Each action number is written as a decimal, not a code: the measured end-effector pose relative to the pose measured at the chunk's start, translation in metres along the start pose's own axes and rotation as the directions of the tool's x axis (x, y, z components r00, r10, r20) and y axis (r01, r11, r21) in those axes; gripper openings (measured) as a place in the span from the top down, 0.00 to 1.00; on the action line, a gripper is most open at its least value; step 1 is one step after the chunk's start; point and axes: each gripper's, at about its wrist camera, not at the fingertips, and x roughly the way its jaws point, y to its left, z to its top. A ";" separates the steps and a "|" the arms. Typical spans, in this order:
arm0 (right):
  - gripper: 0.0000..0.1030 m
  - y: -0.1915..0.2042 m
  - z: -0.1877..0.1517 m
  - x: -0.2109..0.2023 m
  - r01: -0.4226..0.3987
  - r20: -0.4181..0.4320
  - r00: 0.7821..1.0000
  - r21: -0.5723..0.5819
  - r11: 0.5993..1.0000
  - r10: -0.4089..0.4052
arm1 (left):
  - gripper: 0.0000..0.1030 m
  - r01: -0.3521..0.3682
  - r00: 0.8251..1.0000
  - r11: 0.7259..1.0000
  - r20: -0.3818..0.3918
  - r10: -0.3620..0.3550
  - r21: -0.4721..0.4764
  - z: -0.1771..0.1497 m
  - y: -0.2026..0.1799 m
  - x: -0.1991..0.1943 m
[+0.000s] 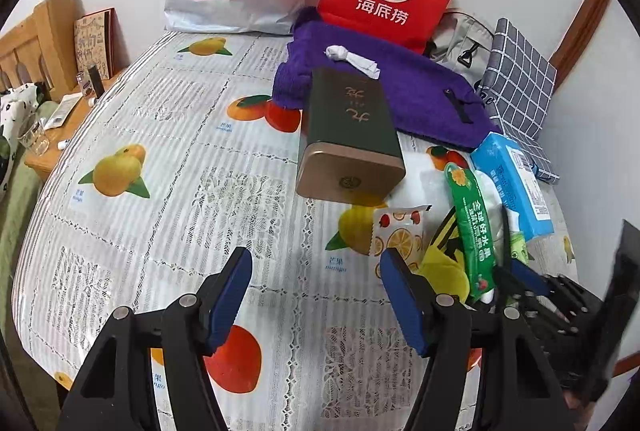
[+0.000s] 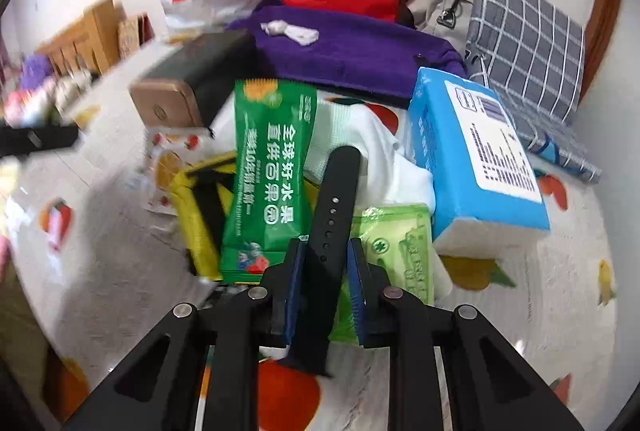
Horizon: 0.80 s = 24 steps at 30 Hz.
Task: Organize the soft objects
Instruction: 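Grasp a second black watch strap with the right tool while the left tool reaches the orange-slice packet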
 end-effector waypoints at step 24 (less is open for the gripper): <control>0.79 -0.073 -0.043 -0.065 -0.039 0.079 0.997 0.224 0.974 0.022 | 0.34 0.071 0.994 0.997 -0.087 -0.069 0.023 -0.007 -0.042 0.064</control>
